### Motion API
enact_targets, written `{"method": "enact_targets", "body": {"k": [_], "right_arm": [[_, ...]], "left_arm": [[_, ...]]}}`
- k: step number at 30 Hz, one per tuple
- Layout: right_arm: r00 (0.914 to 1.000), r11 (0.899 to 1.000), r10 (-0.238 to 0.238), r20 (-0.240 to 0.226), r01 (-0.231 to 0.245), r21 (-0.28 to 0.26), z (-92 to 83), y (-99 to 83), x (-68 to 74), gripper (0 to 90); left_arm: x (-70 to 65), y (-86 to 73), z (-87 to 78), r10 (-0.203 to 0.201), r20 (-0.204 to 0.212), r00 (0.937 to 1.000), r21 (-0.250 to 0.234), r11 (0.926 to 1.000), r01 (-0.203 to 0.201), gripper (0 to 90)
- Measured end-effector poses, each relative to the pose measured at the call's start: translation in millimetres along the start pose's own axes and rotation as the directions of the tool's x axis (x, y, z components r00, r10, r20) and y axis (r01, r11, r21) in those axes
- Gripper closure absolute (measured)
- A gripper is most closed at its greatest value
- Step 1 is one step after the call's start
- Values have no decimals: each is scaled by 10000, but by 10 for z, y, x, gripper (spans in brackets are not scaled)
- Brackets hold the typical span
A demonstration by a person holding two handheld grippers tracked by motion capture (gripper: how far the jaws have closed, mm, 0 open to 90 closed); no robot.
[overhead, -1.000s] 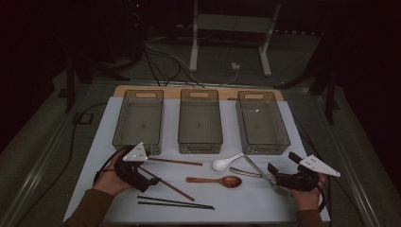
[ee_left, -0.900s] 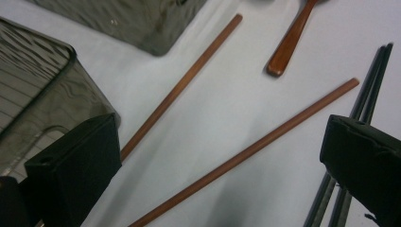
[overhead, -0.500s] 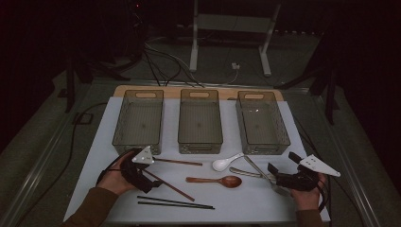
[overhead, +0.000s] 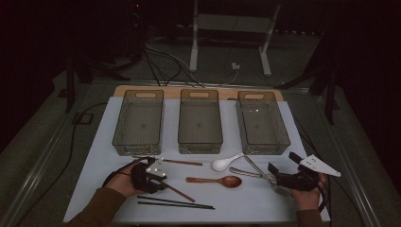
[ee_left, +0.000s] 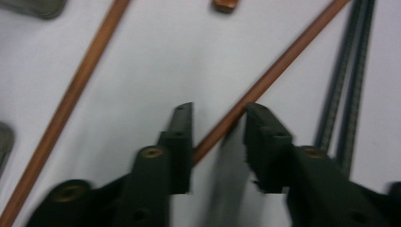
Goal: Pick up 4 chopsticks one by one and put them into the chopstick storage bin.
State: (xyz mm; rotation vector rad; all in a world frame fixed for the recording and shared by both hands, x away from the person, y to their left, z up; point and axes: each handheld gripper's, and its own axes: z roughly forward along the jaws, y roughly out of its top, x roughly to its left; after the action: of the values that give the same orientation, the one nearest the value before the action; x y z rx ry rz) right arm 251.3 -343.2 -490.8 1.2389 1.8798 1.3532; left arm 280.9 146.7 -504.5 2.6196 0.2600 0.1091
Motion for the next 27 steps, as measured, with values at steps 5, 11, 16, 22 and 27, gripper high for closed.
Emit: {"method": "enact_targets", "body": {"k": [5,11,16,22,27], "right_arm": [[10000,10000,2,11,-2,1,-1,-1,2,0],[10000,10000,38,36,-38,-19,-8,-4,-5,0],[10000,10000,44,35,-44,24,0,-6,-1,0],[10000,9999,23,58,-24,97,14,-8,11,0],[10000,9999,32,63,-32,108,15,-10,3,0]], "left_arm": [[-33,-11,-43,198,-60,9998,125,9997,-197,768],[-12,-139,-144,-33,-249,9997,47,10000,35,835],[8,-288,-207,-450,-430,9981,-123,9989,445,799],[-41,-180,-96,-109,-372,9992,-44,9999,108,716],[-59,-92,-35,-3,-275,9996,-193,9998,-3,749]]}}
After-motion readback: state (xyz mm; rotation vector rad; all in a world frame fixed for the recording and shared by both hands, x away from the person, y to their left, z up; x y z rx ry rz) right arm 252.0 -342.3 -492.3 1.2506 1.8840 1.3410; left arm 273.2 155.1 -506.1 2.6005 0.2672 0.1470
